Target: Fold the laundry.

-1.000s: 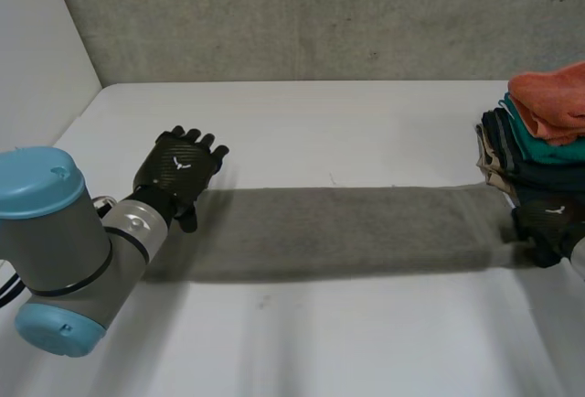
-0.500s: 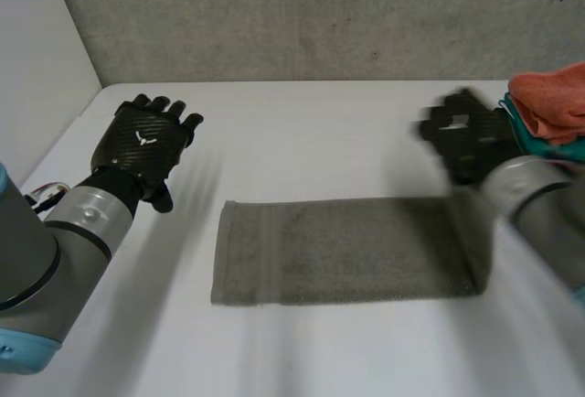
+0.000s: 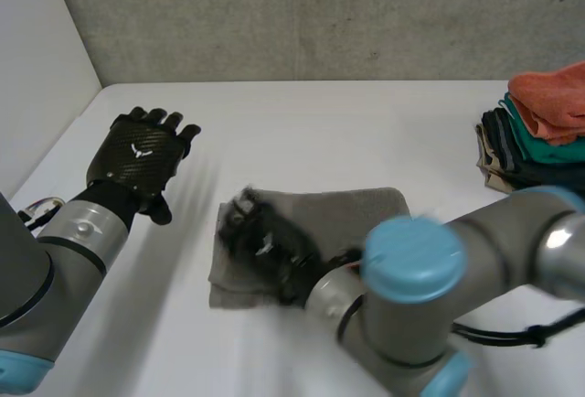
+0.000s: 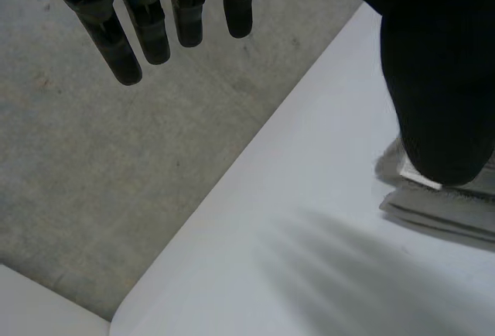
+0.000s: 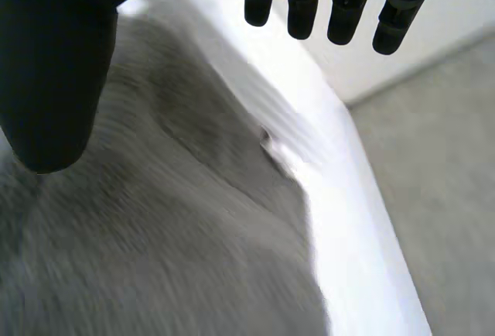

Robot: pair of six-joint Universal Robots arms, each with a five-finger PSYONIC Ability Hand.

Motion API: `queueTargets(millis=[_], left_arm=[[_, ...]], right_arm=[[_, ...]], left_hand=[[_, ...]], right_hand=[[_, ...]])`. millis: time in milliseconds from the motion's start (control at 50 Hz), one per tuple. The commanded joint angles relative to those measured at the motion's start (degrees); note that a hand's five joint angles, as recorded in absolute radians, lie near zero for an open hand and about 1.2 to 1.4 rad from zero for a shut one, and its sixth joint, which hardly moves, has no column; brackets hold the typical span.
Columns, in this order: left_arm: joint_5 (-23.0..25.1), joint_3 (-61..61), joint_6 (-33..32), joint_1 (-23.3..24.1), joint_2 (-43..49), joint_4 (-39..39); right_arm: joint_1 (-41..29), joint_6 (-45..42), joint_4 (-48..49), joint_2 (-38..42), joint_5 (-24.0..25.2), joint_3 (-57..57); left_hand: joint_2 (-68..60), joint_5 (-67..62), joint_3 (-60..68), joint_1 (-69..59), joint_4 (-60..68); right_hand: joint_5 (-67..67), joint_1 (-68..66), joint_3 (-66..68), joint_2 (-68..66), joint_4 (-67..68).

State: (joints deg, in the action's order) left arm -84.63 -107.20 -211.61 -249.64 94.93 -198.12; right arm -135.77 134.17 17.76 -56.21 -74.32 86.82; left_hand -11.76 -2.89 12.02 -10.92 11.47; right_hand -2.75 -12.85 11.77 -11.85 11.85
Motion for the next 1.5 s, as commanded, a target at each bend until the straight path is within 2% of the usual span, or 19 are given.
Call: queueTargets(millis=[20,180,240,340,400,460,580,640,760,780,800,880,940,1020,1060,1180,1240,1340,1500], left_arm=[[-0.01,1.64,0.06,1.96,0.25,-0.07],[-0.19,4.36,0.24,7.49,3.77,-0.68],[-0.45,5.07,0.24,9.17,4.73,-0.68],[-0.54,4.37,0.24,9.61,4.82,-0.68],[-0.63,3.66,0.24,9.52,4.38,-0.6],[-0.89,3.14,0.24,9.26,3.77,-0.51],[-1.07,2.08,0.24,7.51,0.79,0.02],[-0.98,1.38,0.24,6.27,-0.45,0.02],[-1.06,0.23,0.68,5.39,-1.68,0.02],[-1.07,0.15,1.02,5.39,-1.68,0.02],[-1.07,0.15,1.81,5.3,-1.68,0.11],[-1.07,0.58,4.88,5.13,-1.59,0.11],[-1.15,1.46,7.35,5.04,-1.59,0.02],[-1.15,4.71,11.74,5.65,-0.54,0.11],[-1.33,6.82,14.12,6.79,1.21,0.28],[-5.79,14.72,20.26,15.12,9.02,2.12],[-9.66,17.63,21.33,17.95,12.9,3.53],[-18.1,21.15,21.86,21.12,21.24,8.88],[-20.05,18.44,22.03,21.47,26.26,11.97]], right_arm=[[14.2,22.07,-4.38,-15.77,-2.15,10.98],[22.38,20.09,-11.6,-15.61,-2.67,17.67],[24.76,16.75,-11.43,-14.46,-3.19,18.82],[27.67,8.49,-9.42,-10.95,-7.67,17.68],[27.41,5.06,-3.37,-11.21,-10.65,15.84],[26.09,3.29,0.25,-12.08,-11.9,13.82],[9.15,1.88,1.49,-12.44,-10.85,5.21],[1.69,1.62,1.41,-7.45,-8.14,2.13],[-4.58,0.39,-0.52,0.56,-2.15,-0.16],[-4.67,0.3,-1.05,1.27,-1.79,-0.25],[-4.59,0.3,-2.45,1.97,-1.88,-0.43],[-4.33,2.4,-4.83,1.1,-2.15,0.53],[-3.71,6.53,-4.92,-1.53,-1.79,1.68],[5.66,17.93,-5.01,-14.07,-1.0,5.45],[8.76,21.99,-5.54,-16.38,-0.91,5.72],[15.09,32.81,-12.54,-16.83,-0.3,3.54],[15.45,33.96,-17.39,-14.73,-0.21,0.37],[15.28,34.14,-26.61,-3.77,-0.21,-8.14],[15.01,33.17,-32.87,5.75,0.41,-16.07]], left_hand=[[1.71,2.85,-1.97,0.88,-1.43],[1.71,2.85,-1.97,0.88,-1.43],[1.71,2.85,-1.97,0.88,-1.43],[1.71,2.85,-1.97,0.88,-1.43],[1.71,2.85,-1.97,0.88,-1.43],[1.71,2.85,-1.97,0.88,-1.43],[1.71,2.85,-1.97,0.88,-1.43],[1.71,2.85,-1.97,0.88,-1.43],[1.55,2.68,-1.8,0.71,-1.26],[1.55,2.68,-1.8,0.71,-1.26],[1.38,2.51,-1.64,0.54,-1.09],[0.54,1.67,-0.8,-0.3,-0.25],[0.2,1.33,-0.46,-0.64,0.09],[0.03,1.17,-0.29,-0.8,0.25],[-0.14,1.0,-0.12,-0.97,0.42],[-0.98,0.16,0.72,-1.82,1.27],[-0.81,0.32,0.55,-1.65,1.1],[-0.14,0.99,-0.12,-0.98,0.43],[-0.47,0.66,0.22,-1.31,0.76]], right_hand=[[2.75,2.85,-1.77,1.85,-1.85],[2.75,2.85,-1.77,1.85,-1.85],[-5.03,-4.94,6.01,-5.93,5.94],[-67.1,-67.01,68.08,-68.0,68.01],[-67.25,-67.15,68.23,-68.15,68.15],[-67.25,-67.15,68.23,-68.15,68.15],[-67.25,-67.15,68.23,-68.15,68.15],[-67.25,-67.15,68.23,-68.15,68.15],[-67.25,-67.15,68.23,-68.15,68.15],[-67.25,-67.15,68.23,-68.15,68.15],[-56.98,-56.88,57.96,-57.88,57.89],[2.75,2.85,-1.77,1.85,-1.85],[2.75,2.85,-1.77,1.85,-1.85],[2.75,2.85,-1.77,1.85,-1.85],[2.75,2.85,-1.77,1.85,-1.85],[2.75,2.85,-1.77,1.85,-1.85],[2.75,2.85,-1.77,1.85,-1.85],[2.75,2.85,-1.77,1.85,-1.85],[2.75,2.85,-1.77,1.85,-1.85]])
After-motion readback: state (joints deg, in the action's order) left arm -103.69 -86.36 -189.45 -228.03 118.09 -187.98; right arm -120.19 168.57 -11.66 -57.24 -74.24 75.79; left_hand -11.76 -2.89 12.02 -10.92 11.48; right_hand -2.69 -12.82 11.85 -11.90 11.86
